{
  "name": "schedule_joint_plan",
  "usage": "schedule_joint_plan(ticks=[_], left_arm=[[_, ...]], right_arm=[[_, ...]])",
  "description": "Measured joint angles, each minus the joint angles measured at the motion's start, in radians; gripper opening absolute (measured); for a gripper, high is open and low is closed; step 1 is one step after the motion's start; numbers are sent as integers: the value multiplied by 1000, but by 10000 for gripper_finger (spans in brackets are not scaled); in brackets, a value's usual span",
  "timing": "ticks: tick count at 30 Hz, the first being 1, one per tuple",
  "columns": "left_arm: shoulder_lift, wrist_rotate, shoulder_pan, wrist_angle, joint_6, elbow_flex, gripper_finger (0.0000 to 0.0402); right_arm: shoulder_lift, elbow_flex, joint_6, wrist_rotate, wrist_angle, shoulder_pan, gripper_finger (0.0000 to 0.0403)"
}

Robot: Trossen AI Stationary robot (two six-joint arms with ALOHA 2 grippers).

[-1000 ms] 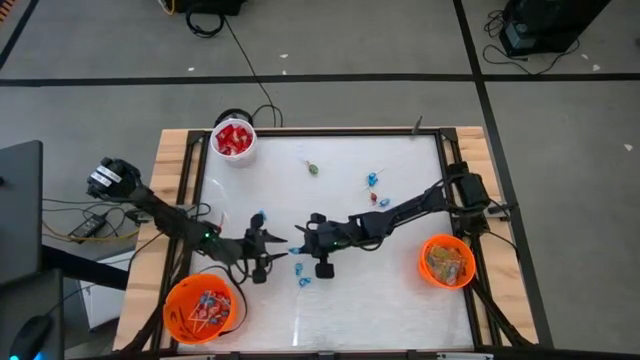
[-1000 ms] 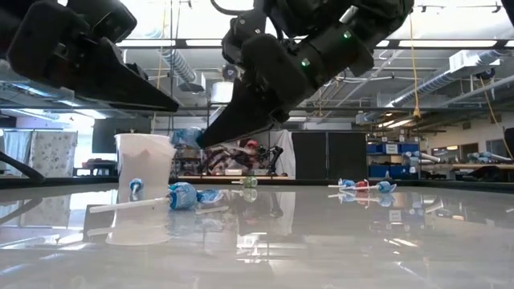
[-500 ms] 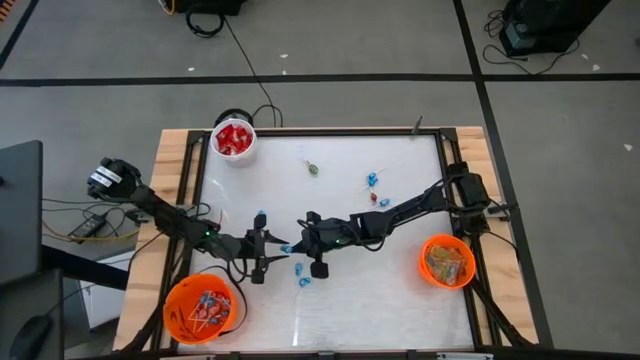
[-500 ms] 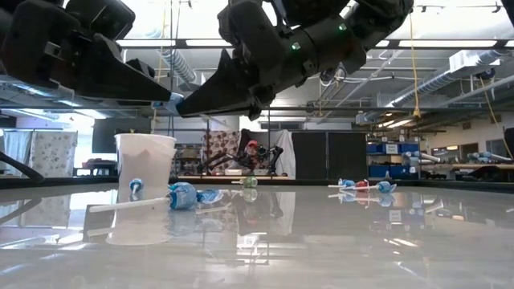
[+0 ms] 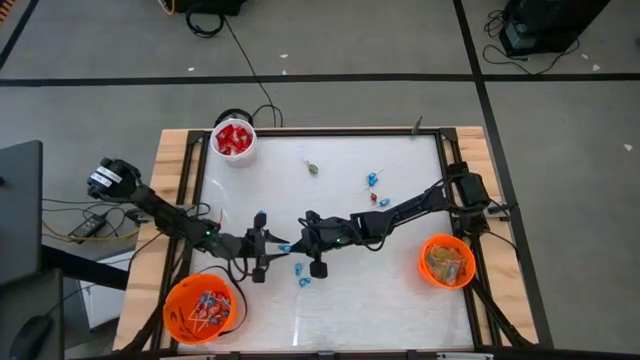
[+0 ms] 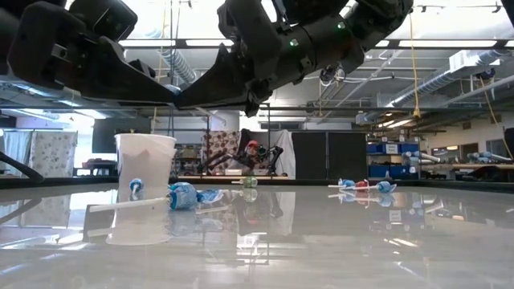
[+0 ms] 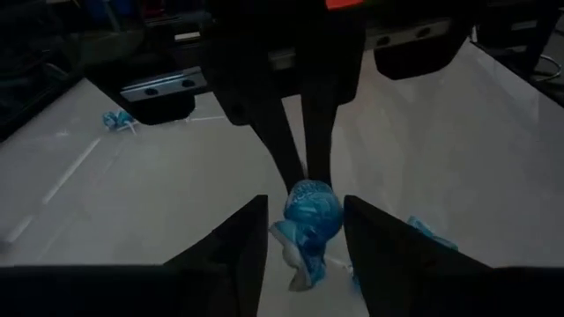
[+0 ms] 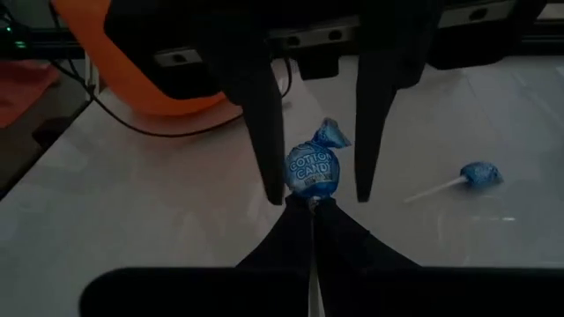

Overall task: Sort candy by brand, put in halloween buckets
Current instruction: Put the blue sucker into the left orange bucket

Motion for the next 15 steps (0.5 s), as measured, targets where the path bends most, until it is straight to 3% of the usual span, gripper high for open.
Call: schedule_joint_plan(ticks=[9,15], left_arm=[[0,4,9,0,-3,0,79],[-27,1,9,-1,-101,0,92]], right_arm=[[0,0,39,-16,-5,0,26],[3,0,134,-26,-103,-15,87]])
